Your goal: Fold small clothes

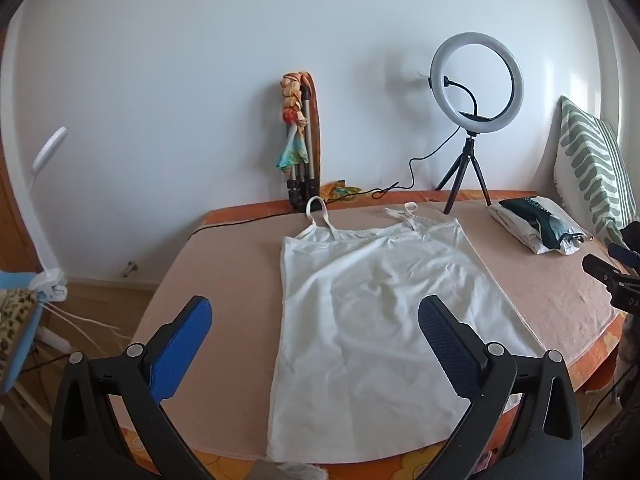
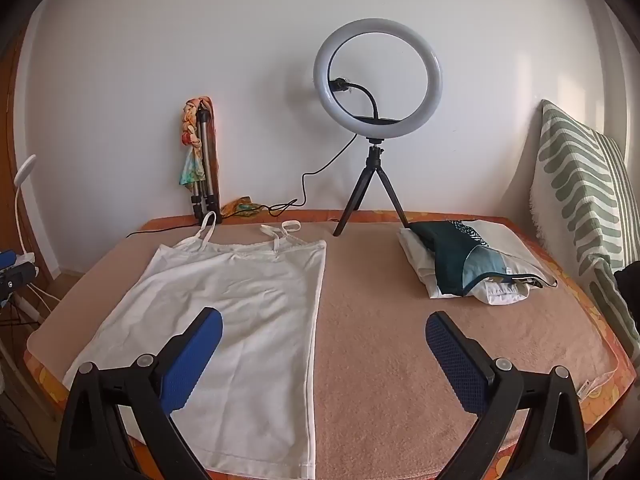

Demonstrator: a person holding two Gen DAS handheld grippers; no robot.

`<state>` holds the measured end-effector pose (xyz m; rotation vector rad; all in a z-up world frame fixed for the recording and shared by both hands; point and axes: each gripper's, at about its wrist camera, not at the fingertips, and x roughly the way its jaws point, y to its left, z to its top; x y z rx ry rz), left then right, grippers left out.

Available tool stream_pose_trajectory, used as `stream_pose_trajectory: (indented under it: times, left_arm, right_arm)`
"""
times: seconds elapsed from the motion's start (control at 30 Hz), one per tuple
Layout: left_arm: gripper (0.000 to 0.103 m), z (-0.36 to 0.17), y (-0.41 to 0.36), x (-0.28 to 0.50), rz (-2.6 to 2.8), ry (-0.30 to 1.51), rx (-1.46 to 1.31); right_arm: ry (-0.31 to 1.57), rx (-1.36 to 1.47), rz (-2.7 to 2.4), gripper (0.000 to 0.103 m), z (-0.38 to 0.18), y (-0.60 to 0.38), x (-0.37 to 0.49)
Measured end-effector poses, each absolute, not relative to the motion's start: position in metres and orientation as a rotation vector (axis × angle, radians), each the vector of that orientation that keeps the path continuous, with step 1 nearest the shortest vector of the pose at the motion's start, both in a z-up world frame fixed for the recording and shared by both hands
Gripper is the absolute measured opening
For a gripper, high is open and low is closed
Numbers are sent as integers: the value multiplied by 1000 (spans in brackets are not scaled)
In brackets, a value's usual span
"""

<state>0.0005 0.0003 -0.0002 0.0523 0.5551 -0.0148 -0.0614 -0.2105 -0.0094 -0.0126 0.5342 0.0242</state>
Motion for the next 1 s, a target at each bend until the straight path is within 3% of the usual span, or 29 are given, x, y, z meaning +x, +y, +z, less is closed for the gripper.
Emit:
stream_pose_trajectory:
  times: [1.0]
  left_arm:
    - [103,12,10,-4,-3,521,30]
  right_arm:
    - [558,5,25,102,-14,-216,-57]
